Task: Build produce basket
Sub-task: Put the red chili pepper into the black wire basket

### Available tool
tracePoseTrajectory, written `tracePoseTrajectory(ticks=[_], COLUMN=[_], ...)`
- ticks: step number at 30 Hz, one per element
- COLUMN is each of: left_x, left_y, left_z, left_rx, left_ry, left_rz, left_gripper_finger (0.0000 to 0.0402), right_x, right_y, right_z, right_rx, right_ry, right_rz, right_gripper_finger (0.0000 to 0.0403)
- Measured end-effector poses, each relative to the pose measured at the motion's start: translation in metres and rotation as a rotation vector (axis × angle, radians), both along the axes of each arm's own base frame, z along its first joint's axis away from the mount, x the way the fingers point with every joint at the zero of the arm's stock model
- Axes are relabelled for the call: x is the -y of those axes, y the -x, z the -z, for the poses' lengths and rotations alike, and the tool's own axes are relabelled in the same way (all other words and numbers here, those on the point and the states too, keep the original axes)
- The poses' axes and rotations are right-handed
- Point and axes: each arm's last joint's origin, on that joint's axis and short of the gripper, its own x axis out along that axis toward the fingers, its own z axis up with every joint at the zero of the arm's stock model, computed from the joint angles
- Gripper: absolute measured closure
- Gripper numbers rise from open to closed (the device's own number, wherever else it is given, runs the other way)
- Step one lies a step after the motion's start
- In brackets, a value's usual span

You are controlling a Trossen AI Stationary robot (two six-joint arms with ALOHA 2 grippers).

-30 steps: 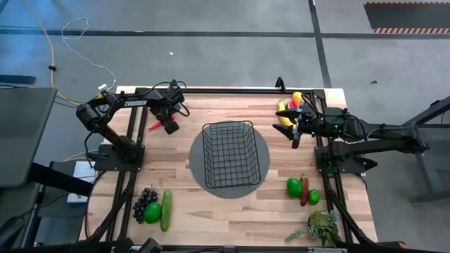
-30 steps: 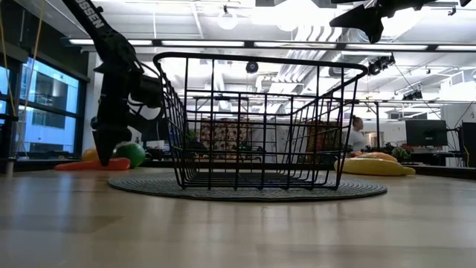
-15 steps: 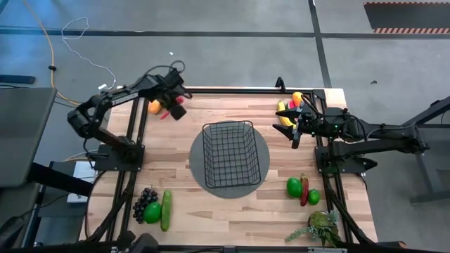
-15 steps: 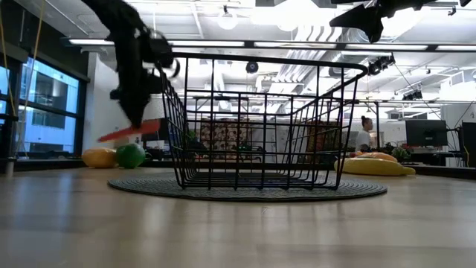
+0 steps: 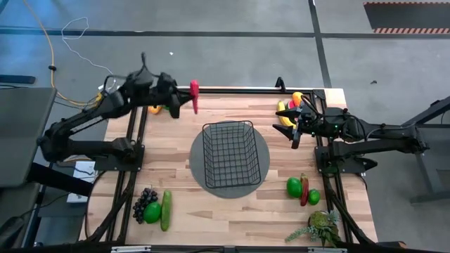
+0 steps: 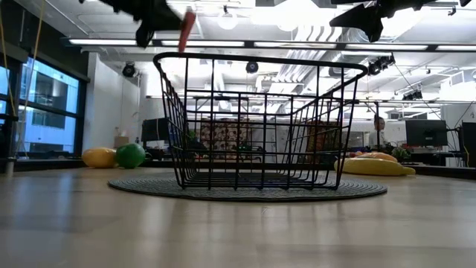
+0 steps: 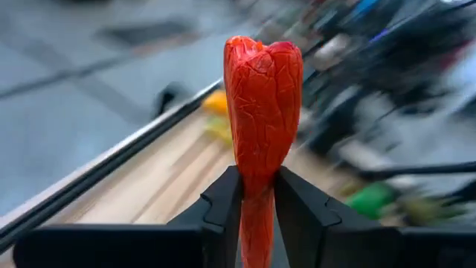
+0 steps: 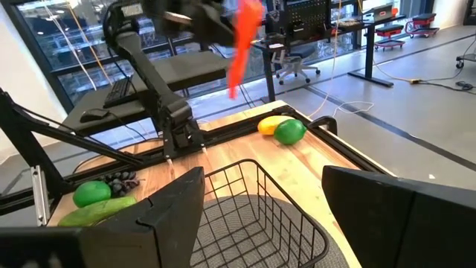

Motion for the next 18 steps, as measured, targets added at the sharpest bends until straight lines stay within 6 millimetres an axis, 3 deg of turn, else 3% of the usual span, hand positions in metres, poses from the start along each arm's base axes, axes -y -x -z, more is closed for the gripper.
tracePoseTrajectory(ticks=[6,12,18], left_x=[0.044,0.077,0.09], left_y=[-0.019,-0.033,-0.036], left_z=[0.02,0.051,0.048], left_rx=[0.221,0.245,0.256], left_ry=[-0.048,-0.078,-0.159], left_rz=[0.169,0.098,0.144], left_gripper_finger=[0.0335,0.0335,0.0335], right_x=[0.0,0.0,-0.003], right_y=[0.0,0.0,-0.001], right_z=[0.0,-0.002,-0.012], right_rx=[0.0,0.03,0.143], right_ry=[0.0,-0.026,-0.062], right_rz=[0.0,-0.008,-0.093], right_gripper_finger=[0.0146,0.0146,0.0146])
